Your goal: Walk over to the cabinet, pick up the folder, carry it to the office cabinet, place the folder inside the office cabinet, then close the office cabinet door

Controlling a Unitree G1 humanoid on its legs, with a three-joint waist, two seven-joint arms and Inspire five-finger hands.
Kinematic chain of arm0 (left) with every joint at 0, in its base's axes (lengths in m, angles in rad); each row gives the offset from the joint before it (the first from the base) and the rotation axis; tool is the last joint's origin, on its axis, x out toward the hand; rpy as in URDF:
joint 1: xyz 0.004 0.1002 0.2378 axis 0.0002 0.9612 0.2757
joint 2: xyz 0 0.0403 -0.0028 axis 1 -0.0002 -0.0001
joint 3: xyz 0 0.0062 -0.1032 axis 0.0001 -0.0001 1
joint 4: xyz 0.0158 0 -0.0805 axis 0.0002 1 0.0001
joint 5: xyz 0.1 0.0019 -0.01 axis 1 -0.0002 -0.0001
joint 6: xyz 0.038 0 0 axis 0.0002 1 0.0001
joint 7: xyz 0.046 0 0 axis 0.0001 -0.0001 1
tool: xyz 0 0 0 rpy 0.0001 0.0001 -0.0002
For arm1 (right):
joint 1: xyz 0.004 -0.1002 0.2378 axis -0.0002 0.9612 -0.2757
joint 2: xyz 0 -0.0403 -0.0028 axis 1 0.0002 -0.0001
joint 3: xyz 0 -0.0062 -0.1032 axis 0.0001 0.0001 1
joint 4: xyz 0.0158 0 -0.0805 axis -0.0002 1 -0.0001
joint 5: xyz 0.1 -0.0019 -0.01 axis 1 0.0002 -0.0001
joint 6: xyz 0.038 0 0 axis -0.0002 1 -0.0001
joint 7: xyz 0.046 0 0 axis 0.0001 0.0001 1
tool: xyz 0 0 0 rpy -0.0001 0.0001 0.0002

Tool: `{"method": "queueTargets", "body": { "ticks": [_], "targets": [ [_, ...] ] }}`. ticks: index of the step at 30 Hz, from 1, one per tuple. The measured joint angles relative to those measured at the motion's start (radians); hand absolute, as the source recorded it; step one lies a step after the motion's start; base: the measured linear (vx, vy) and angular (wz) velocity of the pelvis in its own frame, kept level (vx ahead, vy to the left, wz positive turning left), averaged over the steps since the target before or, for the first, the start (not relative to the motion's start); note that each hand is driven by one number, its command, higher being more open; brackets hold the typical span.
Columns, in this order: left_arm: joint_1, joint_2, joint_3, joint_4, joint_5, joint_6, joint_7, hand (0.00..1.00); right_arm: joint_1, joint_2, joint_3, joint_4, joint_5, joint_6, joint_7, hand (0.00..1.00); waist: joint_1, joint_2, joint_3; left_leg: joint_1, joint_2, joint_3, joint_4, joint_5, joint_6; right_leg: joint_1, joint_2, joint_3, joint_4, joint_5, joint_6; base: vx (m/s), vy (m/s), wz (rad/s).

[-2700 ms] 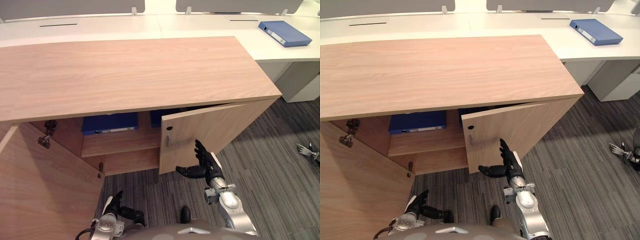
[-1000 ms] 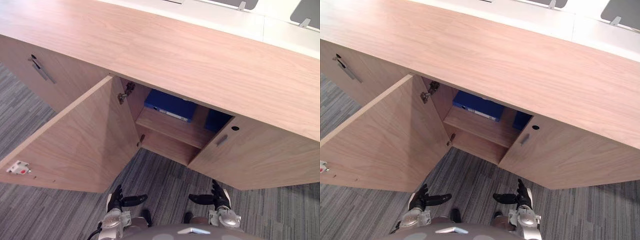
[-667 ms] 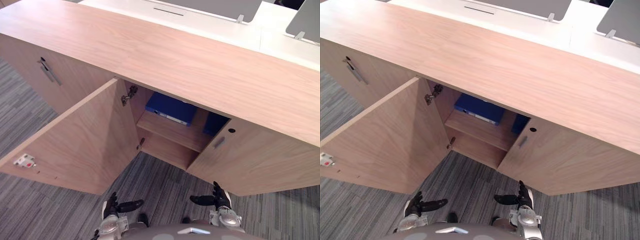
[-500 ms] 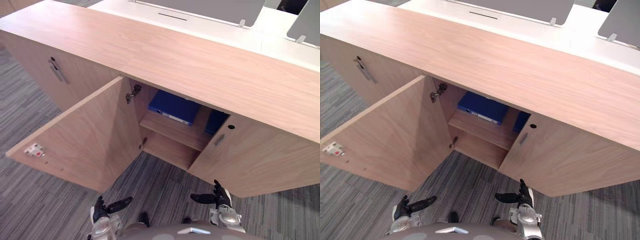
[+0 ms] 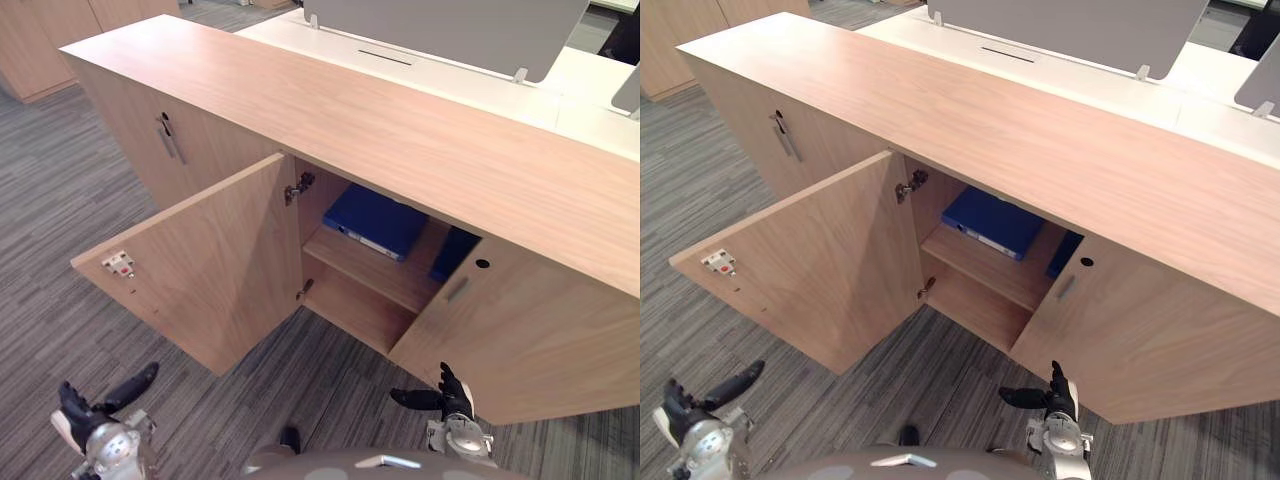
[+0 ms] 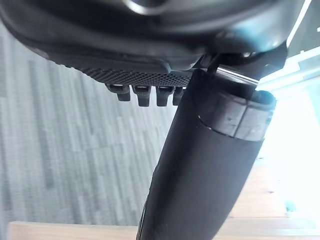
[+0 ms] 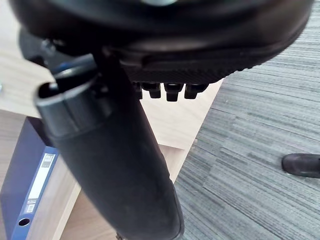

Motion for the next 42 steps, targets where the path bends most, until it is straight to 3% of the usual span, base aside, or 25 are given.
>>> {"method": "queueTargets", "body": {
  "ticks": [4,11,20,23,27,36,42],
  "targets": [
    [-0.029,0.031,-0.003,-0.048,0.001,-0.020,0.003,1.00,-0.024,0.001,0.001,0.014,0.000,-0.001,0.001,1.00,0.003,0.001,0.000,0.005,-0.005,0.002,0.005,-0.013,0.006,0.006,-0.001,0.008,-0.005,0.005,-0.001,0.09,0.013,-0.01],
    [-0.049,0.094,-0.062,-0.140,0.009,-0.026,-0.032,1.00,-0.026,-0.001,0.003,0.025,0.000,-0.002,0.007,1.00,0.003,0.007,0.004,0.030,0.037,0.008,0.006,-0.024,-0.003,0.010,0.034,0.031,0.013,0.041,-0.042,0.00,-0.005,-0.04],
    [-0.049,0.112,-0.172,-0.152,0.043,-0.026,-0.105,1.00,-0.005,-0.014,0.003,0.064,0.001,-0.003,0.030,1.00,0.000,0.012,0.008,0.026,0.039,0.033,0.000,-0.015,-0.012,-0.017,0.039,0.057,0.031,0.041,-0.042,-0.08,-0.004,-0.11],
    [-0.044,0.113,-0.201,-0.149,0.043,-0.026,-0.104,1.00,0.007,-0.021,0.003,0.071,0.001,-0.003,0.036,1.00,0.001,0.004,0.002,0.015,0.029,0.037,0.000,-0.005,-0.021,-0.015,0.031,0.062,0.000,0.025,-0.027,-0.08,-0.023,-0.05],
    [-0.022,0.103,-0.251,-0.150,0.043,-0.035,-0.111,1.00,0.011,-0.033,0.000,0.083,0.001,-0.002,0.039,1.00,0.002,0.013,0.001,0.013,0.027,0.026,-0.001,0.008,-0.022,-0.014,0.032,0.056,-0.002,0.017,-0.032,-0.08,-0.022,0.09],
    [0.139,-0.016,-0.329,-0.307,0.020,-0.062,-0.147,1.00,0.012,-0.028,-0.002,0.081,0.001,-0.002,0.040,1.00,0.016,0.015,-0.003,0.002,0.011,0.026,-0.001,0.008,-0.009,-0.012,0.014,0.055,-0.020,0.029,-0.003,-0.01,0.013,0.02],
    [0.218,-0.026,-0.382,-0.369,-0.044,-0.066,-0.240,1.00,0.014,0.000,-0.001,0.045,0.001,-0.002,0.054,1.00,0.036,0.013,-0.002,0.003,-0.010,0.035,0.000,0.001,0.005,-0.006,-0.008,0.059,-0.029,0.040,0.016,0.00,0.037,-0.01]
  ]
}}
